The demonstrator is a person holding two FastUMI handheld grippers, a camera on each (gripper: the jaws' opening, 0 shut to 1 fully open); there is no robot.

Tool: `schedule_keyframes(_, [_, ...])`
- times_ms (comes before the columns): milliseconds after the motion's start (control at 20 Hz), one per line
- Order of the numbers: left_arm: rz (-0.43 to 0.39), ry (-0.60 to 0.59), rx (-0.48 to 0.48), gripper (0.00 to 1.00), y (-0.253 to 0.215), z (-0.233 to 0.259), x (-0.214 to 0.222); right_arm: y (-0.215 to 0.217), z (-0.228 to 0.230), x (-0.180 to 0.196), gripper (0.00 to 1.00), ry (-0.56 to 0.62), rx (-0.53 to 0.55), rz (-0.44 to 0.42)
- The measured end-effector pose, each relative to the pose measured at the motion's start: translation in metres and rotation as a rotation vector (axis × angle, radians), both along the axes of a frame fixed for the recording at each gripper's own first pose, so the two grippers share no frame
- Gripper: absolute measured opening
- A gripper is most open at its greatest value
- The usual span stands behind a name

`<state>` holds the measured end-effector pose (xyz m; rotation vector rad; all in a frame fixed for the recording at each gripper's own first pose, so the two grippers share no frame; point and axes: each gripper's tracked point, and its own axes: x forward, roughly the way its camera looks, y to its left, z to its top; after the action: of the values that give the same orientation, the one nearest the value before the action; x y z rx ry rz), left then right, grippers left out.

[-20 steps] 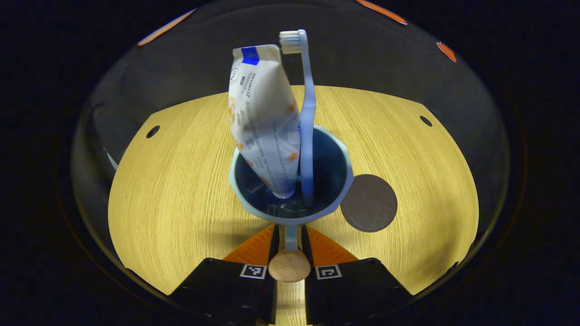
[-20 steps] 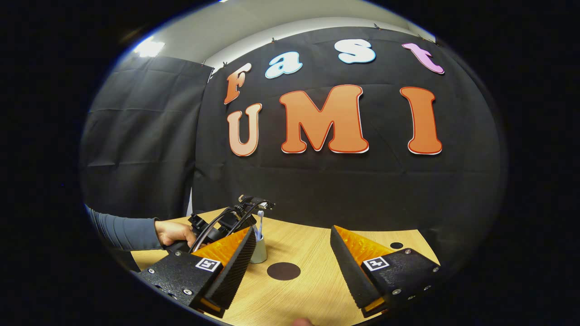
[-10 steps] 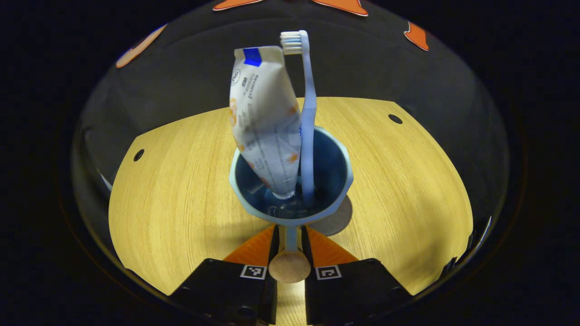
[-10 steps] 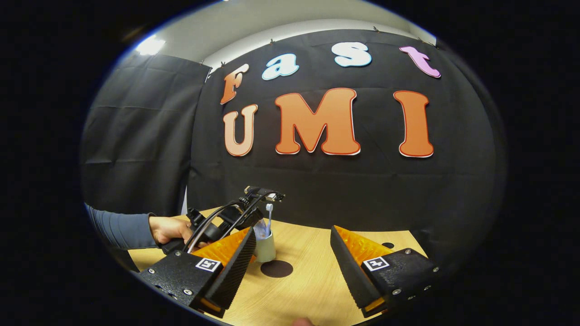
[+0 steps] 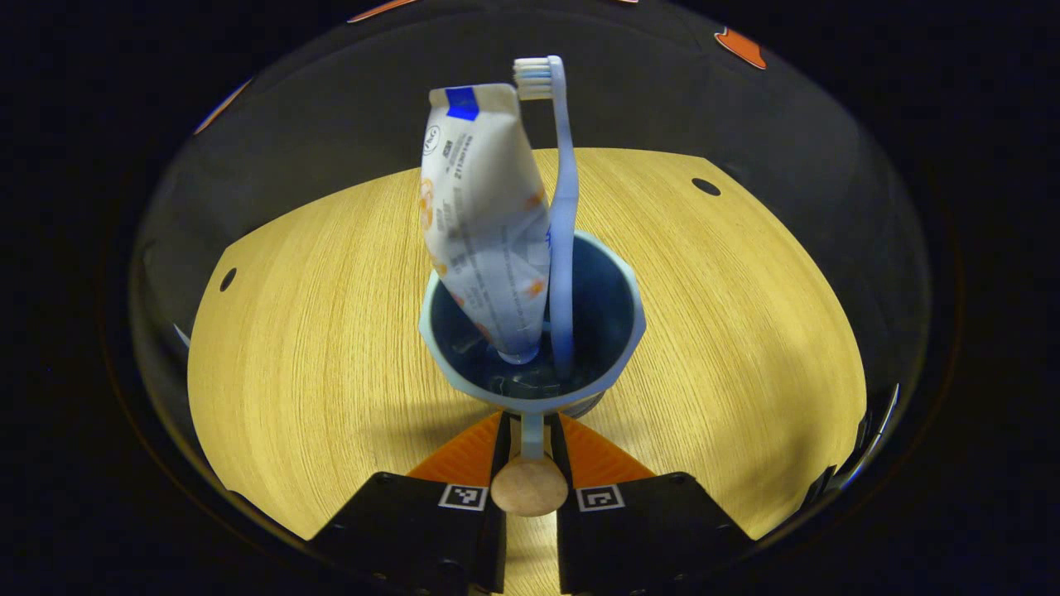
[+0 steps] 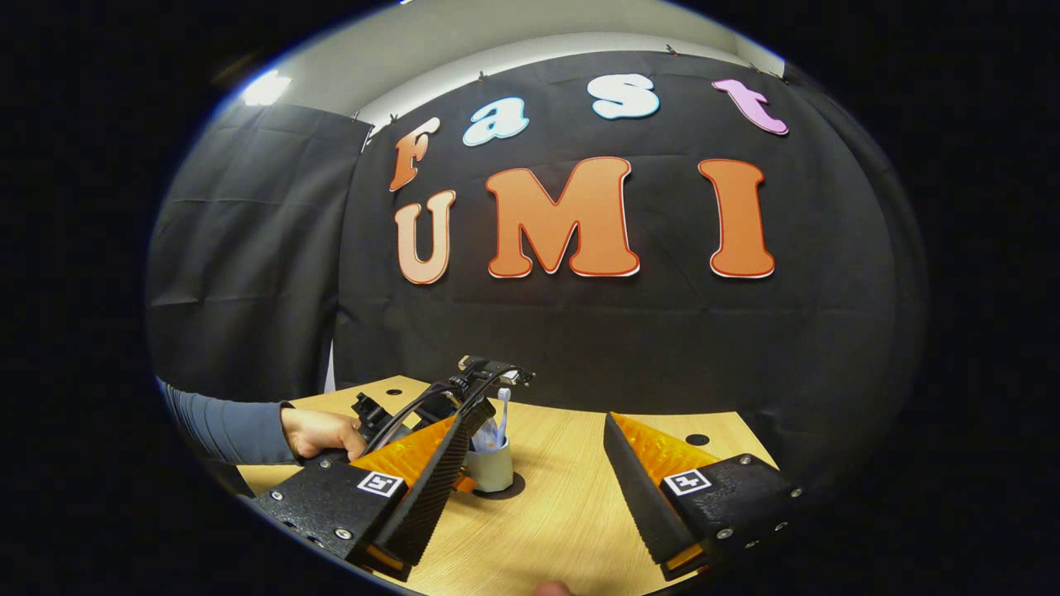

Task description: Put the toothbrush and toothpaste on the desktop into the cup, then pick up the cup and place it on the coaster on the desktop.

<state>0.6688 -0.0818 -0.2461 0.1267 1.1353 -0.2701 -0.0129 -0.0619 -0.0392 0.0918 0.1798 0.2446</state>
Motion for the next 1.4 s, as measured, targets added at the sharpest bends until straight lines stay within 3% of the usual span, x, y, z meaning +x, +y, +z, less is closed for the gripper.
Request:
schedule_keyframes(250, [-0.018,0.006,-0.012,0.27,0.004,0.019,0.011,0.003,-0.013,0.002,0.99,0.037,0.016,-0.005])
schedule_keyframes(350, [-0.02,-0.016,-0.023,0.34,0.012,0.036,0.01,0.007,-0.014,0.005,0.98,0.041,0.018,-0.002])
schedule_keyframes(500, [-0.014,-0.079,-0.049,0.61,0.019,0.068,0.007,0.015,-0.015,0.008,0.98,0.043,0.016,-0.001])
schedule_keyframes(650, [-0.023,-0.147,-0.074,0.8,0.025,0.109,0.004,0.023,-0.013,0.014,0.98,0.042,0.025,-0.004])
schedule_keyframes(900, [-0.023,-0.377,-0.014,0.95,0.056,0.179,0.009,0.026,-0.002,0.032,0.99,0.005,0.02,-0.078])
schedule_keyframes(1400, [0.11,-0.783,0.028,0.94,0.126,0.253,0.008,0.059,0.019,0.041,0.98,-0.101,-0.036,-0.115])
